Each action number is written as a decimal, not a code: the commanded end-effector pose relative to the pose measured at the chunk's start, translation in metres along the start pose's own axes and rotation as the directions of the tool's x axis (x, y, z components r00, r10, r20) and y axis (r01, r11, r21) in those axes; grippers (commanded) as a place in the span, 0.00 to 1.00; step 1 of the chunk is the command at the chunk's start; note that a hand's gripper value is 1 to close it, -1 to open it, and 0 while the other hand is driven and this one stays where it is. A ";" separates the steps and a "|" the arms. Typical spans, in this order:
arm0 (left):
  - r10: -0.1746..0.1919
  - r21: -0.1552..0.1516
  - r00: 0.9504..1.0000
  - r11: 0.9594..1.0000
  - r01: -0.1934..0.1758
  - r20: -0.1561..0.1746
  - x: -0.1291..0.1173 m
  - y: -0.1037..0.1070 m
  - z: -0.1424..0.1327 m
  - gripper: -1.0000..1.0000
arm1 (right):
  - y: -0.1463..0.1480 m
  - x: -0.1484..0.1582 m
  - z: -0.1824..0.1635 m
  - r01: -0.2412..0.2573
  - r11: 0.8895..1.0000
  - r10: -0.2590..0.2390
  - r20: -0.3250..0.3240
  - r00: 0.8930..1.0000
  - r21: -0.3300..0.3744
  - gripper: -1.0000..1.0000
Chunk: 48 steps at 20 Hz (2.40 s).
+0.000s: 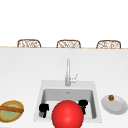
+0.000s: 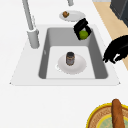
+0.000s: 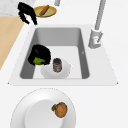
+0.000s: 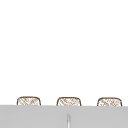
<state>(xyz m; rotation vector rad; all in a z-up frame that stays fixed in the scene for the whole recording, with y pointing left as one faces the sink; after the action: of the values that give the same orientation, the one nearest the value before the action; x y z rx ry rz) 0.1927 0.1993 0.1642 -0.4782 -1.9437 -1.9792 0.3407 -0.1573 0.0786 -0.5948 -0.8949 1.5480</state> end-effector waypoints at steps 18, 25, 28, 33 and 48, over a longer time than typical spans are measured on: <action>0.000 0.000 1.000 1.000 0.000 0.000 0.000 0.000 0.000 0.50 | 0.080 0.066 -0.095 -0.031 0.998 0.031 -0.011 0.999 -0.050 1.00; 0.000 0.000 1.000 1.000 0.000 0.000 0.000 0.000 0.000 0.50 | 0.095 0.060 -0.098 -0.046 0.992 0.047 0.001 0.999 -0.114 1.00; 0.000 0.000 1.000 1.000 0.000 0.000 0.000 0.000 0.000 0.50 | 0.098 0.055 -0.107 -0.078 0.984 0.079 0.001 0.997 -0.159 1.00; 0.000 0.000 1.000 1.000 0.000 0.000 0.000 0.000 0.000 0.50 | 0.112 0.054 -0.116 -0.043 0.970 0.048 0.014 0.999 -0.241 1.00; 0.000 0.000 1.000 1.000 0.000 0.000 0.000 0.000 0.000 0.50 | 0.113 0.050 -0.104 -0.058 0.980 0.060 0.005 0.998 -0.193 0.00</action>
<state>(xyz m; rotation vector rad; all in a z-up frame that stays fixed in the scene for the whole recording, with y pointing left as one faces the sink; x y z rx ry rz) 0.1927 0.1993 0.1642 -0.4782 -1.9437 -1.9792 0.3390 -0.0941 -0.0589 -0.7562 -1.0898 1.4769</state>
